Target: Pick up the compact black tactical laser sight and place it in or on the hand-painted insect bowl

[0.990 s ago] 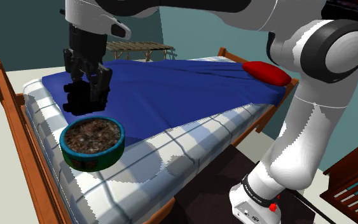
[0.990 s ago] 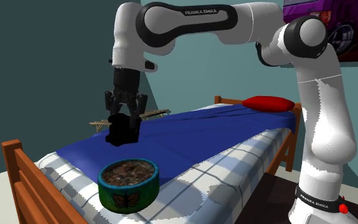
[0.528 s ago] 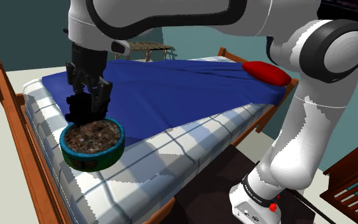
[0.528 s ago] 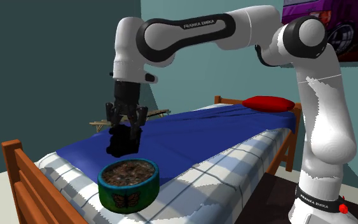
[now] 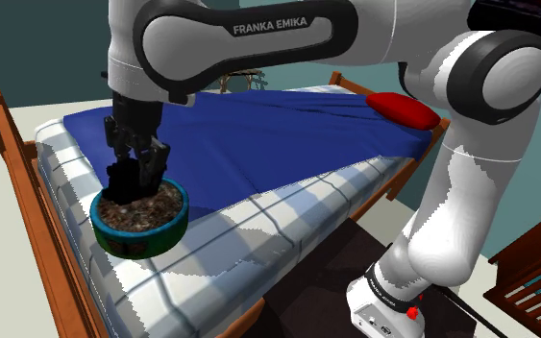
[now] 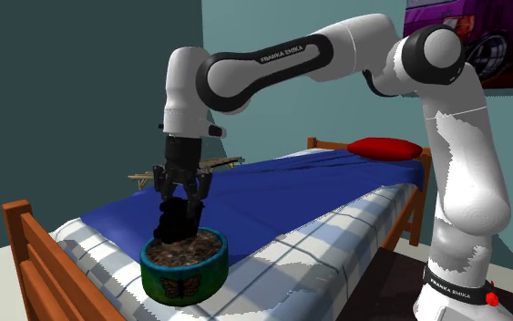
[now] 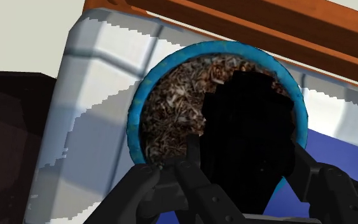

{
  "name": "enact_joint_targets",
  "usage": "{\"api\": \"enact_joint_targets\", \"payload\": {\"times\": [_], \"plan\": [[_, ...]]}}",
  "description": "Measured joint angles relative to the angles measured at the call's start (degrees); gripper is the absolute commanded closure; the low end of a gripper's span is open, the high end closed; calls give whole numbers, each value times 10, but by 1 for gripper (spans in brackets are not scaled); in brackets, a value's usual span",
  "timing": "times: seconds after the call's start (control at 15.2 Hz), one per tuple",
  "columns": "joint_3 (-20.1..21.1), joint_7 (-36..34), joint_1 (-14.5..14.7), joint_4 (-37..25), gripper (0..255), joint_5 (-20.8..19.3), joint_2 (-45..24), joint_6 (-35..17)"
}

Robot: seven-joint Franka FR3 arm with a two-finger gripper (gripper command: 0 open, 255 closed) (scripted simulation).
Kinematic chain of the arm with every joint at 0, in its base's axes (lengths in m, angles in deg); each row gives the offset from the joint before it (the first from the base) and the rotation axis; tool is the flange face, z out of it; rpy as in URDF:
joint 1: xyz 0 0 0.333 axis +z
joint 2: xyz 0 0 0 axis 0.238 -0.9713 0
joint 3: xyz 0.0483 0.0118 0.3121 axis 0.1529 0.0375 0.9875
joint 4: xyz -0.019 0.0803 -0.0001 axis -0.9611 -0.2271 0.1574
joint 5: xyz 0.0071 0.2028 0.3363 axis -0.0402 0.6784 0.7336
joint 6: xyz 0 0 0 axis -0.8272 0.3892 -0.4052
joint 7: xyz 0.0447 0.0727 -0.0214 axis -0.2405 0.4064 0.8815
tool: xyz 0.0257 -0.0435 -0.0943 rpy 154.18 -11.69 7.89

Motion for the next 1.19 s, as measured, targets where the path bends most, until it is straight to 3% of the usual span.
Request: {"api": "enact_joint_targets", "payload": {"times": [0.46,0.53,0.92,1.19], "plan": [[0,0,0,9,255,0,1,-9],[0,0,0,9,0,0,1,-9],[0,0,0,9,0,0,1,-9],[2,7,-7,-27,0,12,19,42]]}}
